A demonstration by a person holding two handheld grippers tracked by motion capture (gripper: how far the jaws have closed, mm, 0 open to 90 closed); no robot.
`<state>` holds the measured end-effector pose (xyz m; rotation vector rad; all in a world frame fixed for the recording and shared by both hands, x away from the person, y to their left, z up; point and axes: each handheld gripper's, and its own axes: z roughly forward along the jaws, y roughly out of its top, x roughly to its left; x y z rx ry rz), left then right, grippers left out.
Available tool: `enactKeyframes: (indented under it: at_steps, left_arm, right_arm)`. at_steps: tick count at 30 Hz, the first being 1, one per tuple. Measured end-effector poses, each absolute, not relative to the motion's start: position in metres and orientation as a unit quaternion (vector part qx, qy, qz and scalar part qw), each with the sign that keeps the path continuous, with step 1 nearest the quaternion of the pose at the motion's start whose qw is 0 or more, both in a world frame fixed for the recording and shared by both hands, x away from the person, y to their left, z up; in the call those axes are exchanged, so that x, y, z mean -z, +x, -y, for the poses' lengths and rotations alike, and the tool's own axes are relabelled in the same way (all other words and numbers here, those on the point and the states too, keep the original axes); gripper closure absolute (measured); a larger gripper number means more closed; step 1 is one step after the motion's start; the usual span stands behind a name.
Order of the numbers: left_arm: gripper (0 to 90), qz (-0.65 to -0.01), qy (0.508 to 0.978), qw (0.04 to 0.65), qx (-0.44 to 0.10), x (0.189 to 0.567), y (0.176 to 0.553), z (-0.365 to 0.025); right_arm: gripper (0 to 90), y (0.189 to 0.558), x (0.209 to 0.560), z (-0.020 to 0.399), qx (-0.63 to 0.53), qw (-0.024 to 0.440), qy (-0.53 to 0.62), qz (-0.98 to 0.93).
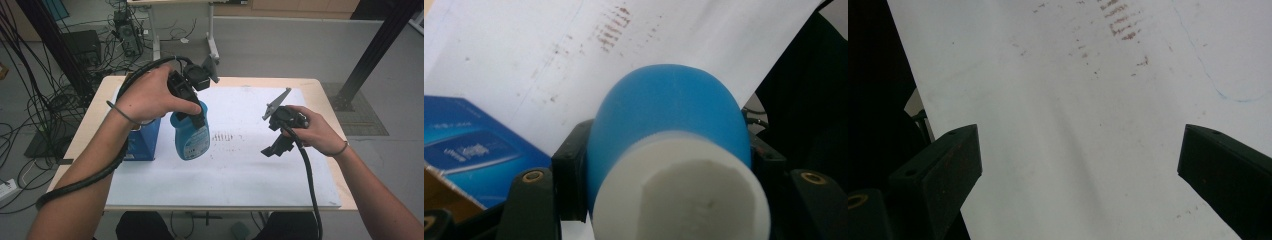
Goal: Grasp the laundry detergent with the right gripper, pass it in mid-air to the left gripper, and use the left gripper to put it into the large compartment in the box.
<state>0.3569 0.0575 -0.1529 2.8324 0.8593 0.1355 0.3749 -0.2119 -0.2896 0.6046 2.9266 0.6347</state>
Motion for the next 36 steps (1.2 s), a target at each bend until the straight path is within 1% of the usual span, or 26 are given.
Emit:
enactKeyframes:
  at_steps: [6,20,30,36]
  left_arm:
    - [37.6,-0.313,0.944,0.093,-0.051,0.139,0.359,-0.071]
    - [37.6,-0.380,0.917,0.079,-0.086,0.106,0.369,-0.102]
    - [37.6,-0.418,0.900,0.085,-0.089,0.093,0.371,-0.123]
    - [37.6,-0.445,0.886,0.087,-0.096,0.088,0.374,-0.135]
  right_arm:
    - [5.2,0.378,0.280,0.218,-0.207,0.029,0.210,-0.955]
    - [5.6,0.380,0.257,0.221,-0.200,0.027,0.214,-0.956]
    - [5.2,0.383,0.234,0.221,-0.210,0.018,0.220,-0.952]
    - [5.3,0.386,0.227,0.221,-0.213,0.013,0.220,-0.952]
